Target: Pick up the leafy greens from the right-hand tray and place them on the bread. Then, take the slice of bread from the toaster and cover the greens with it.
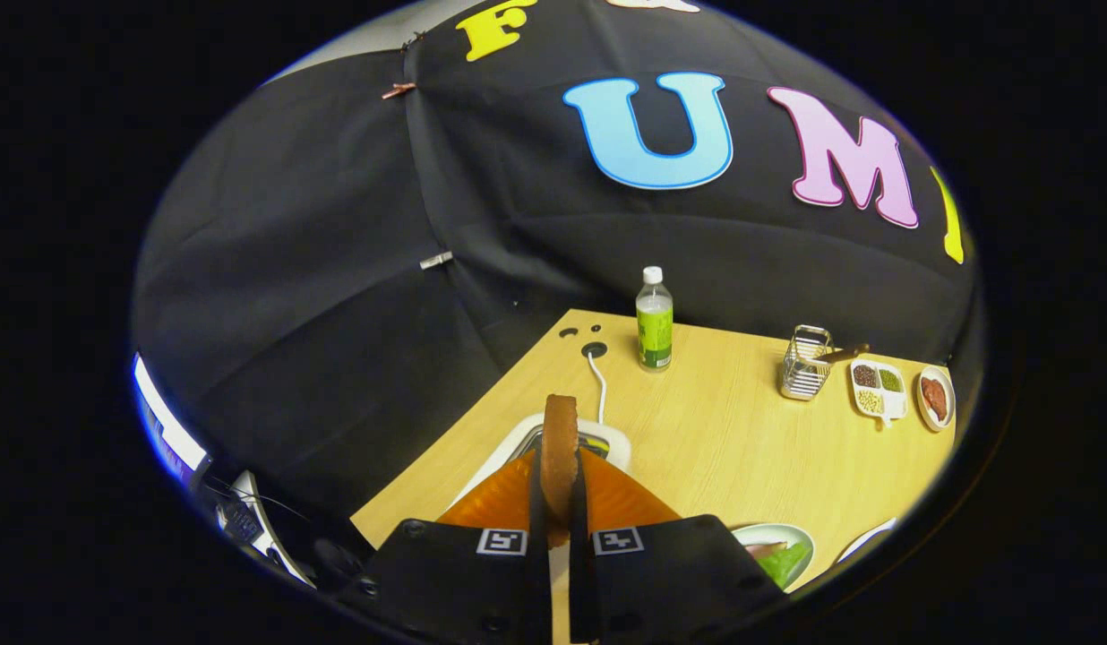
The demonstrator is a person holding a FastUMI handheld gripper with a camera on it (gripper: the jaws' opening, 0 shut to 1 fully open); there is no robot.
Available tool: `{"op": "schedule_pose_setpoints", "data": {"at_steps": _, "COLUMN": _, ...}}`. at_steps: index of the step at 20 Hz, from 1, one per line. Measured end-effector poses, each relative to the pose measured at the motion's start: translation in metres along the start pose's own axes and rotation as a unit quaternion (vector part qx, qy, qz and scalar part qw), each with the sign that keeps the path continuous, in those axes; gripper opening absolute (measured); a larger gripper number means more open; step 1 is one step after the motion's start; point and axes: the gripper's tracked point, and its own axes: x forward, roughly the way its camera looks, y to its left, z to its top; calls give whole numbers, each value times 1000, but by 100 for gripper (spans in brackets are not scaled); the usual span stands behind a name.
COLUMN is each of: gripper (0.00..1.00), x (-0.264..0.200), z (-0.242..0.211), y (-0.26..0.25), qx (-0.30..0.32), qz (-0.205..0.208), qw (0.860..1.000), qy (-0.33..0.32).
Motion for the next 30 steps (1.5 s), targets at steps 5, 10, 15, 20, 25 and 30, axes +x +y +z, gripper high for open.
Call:
{"op": "schedule_pose_setpoints", "data": {"at_steps": 5, "gripper": 12, "x": -34, "z": 21, "y": -31, "qx": -9, "qz": -9, "qw": 1000, "qy": -23}}
{"op": "schedule_pose_setpoints", "data": {"at_steps": 10, "gripper": 12, "x": -65, "z": 2, "y": -67, "qx": 3, "qz": -21, "qw": 1000, "qy": -17}}
{"op": "schedule_pose_setpoints", "data": {"at_steps": 15, "gripper": 12, "x": -75, "z": -44, "y": -101, "qx": 50, "qz": -21, "qw": 998, "qy": 23}}
{"op": "schedule_pose_setpoints", "data": {"at_steps": 20, "gripper": 12, "x": -73, "z": -84, "y": -143, "qx": 104, "qz": -37, "qw": 993, "qy": 47}}
{"op": "schedule_pose_setpoints", "data": {"at_steps": 25, "gripper": 12, "x": -65, "z": -126, "y": -176, "qx": 166, "qz": -54, "qw": 982, "qy": 70}}
{"op": "schedule_pose_setpoints", "data": {"at_steps": 30, "gripper": 12, "x": -53, "z": -162, "y": -202, "qx": 210, "qz": -73, "qw": 970, "qy": 93}}
